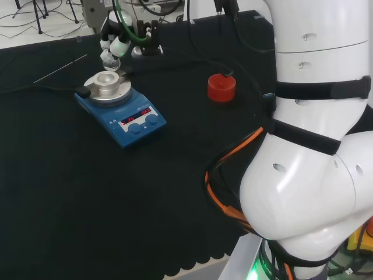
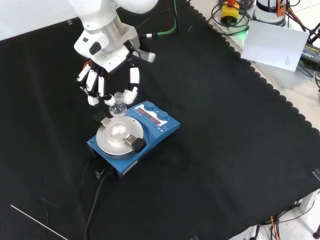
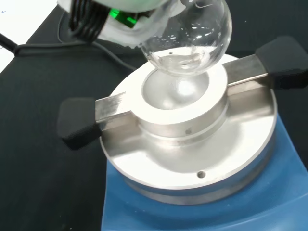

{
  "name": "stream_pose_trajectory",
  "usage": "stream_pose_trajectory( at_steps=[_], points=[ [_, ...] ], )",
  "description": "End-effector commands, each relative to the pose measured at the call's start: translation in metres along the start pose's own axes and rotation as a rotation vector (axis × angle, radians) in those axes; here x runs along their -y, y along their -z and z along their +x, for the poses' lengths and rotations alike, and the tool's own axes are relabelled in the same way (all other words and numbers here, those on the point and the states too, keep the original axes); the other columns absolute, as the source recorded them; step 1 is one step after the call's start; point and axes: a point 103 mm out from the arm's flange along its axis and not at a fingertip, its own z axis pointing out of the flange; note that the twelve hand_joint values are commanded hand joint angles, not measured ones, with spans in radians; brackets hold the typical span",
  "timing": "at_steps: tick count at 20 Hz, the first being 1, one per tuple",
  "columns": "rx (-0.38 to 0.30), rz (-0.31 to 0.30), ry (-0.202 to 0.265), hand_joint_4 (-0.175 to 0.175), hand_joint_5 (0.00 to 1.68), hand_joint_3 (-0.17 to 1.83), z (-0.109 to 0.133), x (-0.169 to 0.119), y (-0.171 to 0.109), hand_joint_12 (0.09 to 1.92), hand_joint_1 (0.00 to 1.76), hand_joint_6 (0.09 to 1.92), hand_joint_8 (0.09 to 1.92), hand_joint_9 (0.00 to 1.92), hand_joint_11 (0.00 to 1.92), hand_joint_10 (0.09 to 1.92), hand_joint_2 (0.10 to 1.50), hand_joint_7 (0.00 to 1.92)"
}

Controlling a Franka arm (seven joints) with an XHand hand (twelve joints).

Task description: Place the round-bottom flask on the heater.

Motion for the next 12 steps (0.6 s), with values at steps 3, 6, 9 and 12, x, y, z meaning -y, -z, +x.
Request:
stream_pose_trajectory(
  at_steps=[3, 6, 9, 12],
  points=[
    [-0.008, 0.024, 0.016, 0.175, 1.13, 0.71, 0.011, -0.006, -0.012, 1.33, 1.09, 0.95, 0.57, 0.68, 0.24, 0.57, 0.7, 0.52],
    [-0.001, 0.021, 0.031, 0.175, 1.13, 0.71, 0.014, -0.008, -0.017, 1.33, 1.09, 0.95, 0.57, 0.68, 0.24, 0.57, 0.7, 0.52],
    [-0.002, 0.027, 0.035, 0.175, 1.13, 0.71, 0.015, -0.011, -0.02, 1.33, 1.09, 0.95, 0.57, 0.68, 0.24, 0.57, 0.7, 0.52],
    [-0.006, 0.036, 0.033, 0.175, 1.13, 0.71, 0.015, -0.015, -0.023, 1.33, 1.09, 0.95, 0.57, 0.68, 0.24, 0.57, 0.7, 0.52]
  ],
)
